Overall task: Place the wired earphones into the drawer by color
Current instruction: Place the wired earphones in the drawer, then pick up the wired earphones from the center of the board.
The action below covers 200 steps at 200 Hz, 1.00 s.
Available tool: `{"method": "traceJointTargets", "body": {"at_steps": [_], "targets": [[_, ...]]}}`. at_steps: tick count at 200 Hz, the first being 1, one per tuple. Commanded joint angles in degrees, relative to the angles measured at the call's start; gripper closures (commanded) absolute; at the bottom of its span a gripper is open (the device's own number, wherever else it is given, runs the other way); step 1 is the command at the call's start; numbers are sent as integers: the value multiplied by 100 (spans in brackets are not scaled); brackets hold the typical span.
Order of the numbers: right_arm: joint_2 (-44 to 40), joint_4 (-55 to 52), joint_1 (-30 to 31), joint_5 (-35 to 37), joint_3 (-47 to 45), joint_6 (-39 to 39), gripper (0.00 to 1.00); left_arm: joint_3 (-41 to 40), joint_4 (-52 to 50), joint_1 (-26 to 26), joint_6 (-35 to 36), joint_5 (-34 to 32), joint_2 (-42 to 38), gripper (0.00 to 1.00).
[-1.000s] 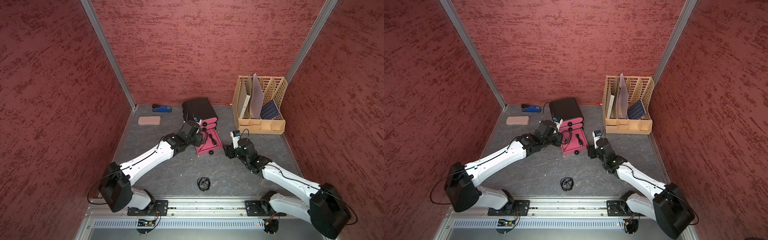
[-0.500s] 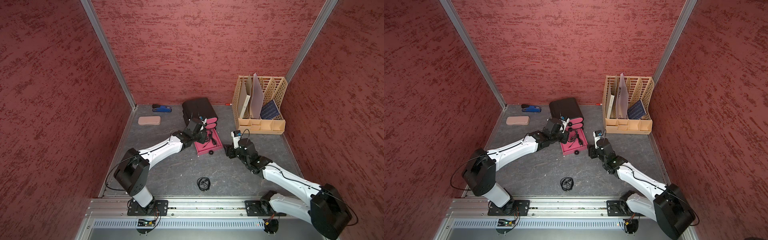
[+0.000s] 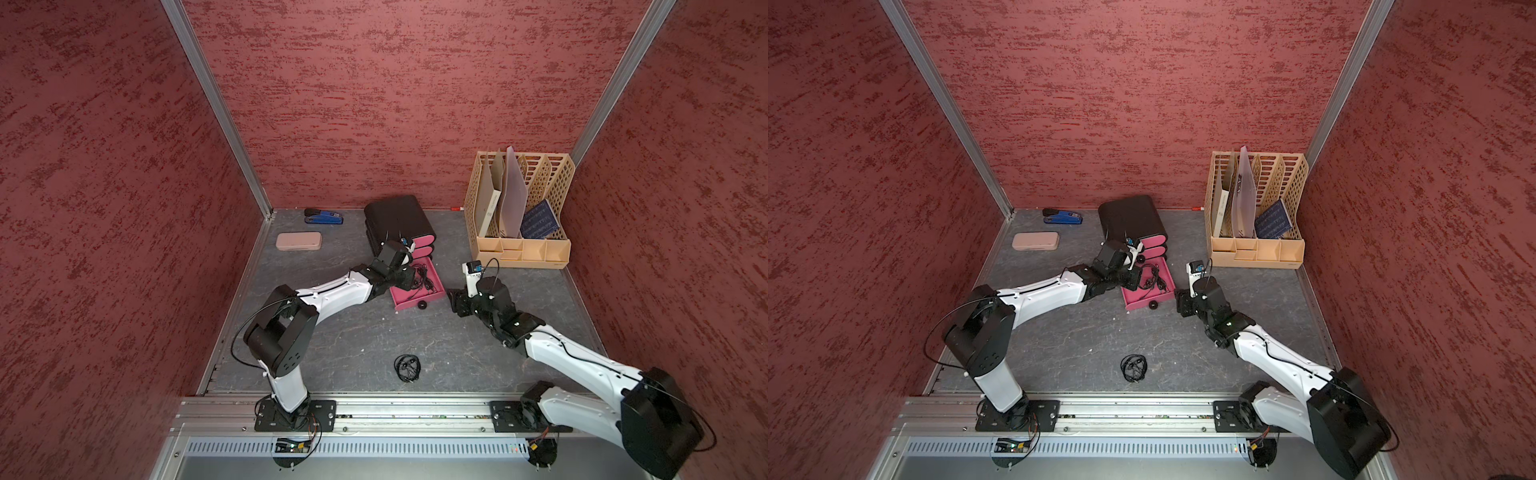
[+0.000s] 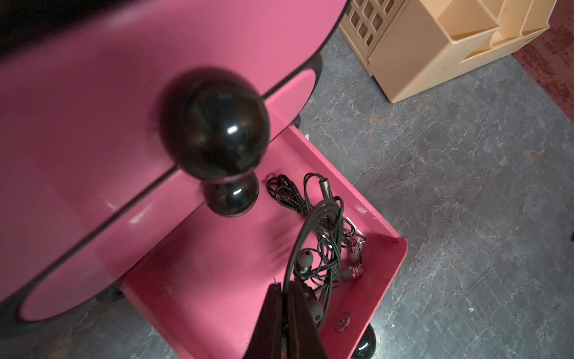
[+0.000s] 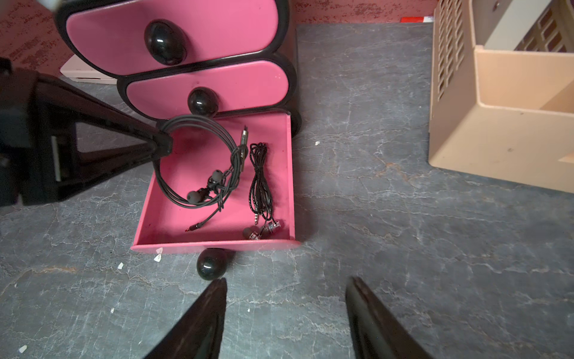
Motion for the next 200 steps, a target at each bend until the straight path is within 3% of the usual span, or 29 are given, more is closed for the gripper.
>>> {"method": "traceJointTargets", "body": {"at_steps": [1, 49, 65, 89, 141, 171, 200], "targets": [[-84, 179, -28, 120, -70, 34, 35, -144, 242, 58, -135, 163, 113, 100], [-75, 188, -30, 97, -70, 38, 35, -256, 230, 130, -264, 211, 168, 100], [-75, 201, -28, 74, -70, 38, 35, -234, 150, 178, -347, 210, 117, 71], [-83, 214, -35, -26, -70, -8, 35, -256, 6, 233, -471, 152, -79, 44], [-106, 282, -30, -576, -44, -132, 34, -708, -101, 286, -702, -99, -957, 20], [-32, 78, -25, -1013, 91, 30, 34, -1187, -111, 346, -759, -144, -1648, 0], [-90, -132, -24, -1498, 115, 245, 34, -1741, -113, 545, -786, -3, -2443, 0]]}}
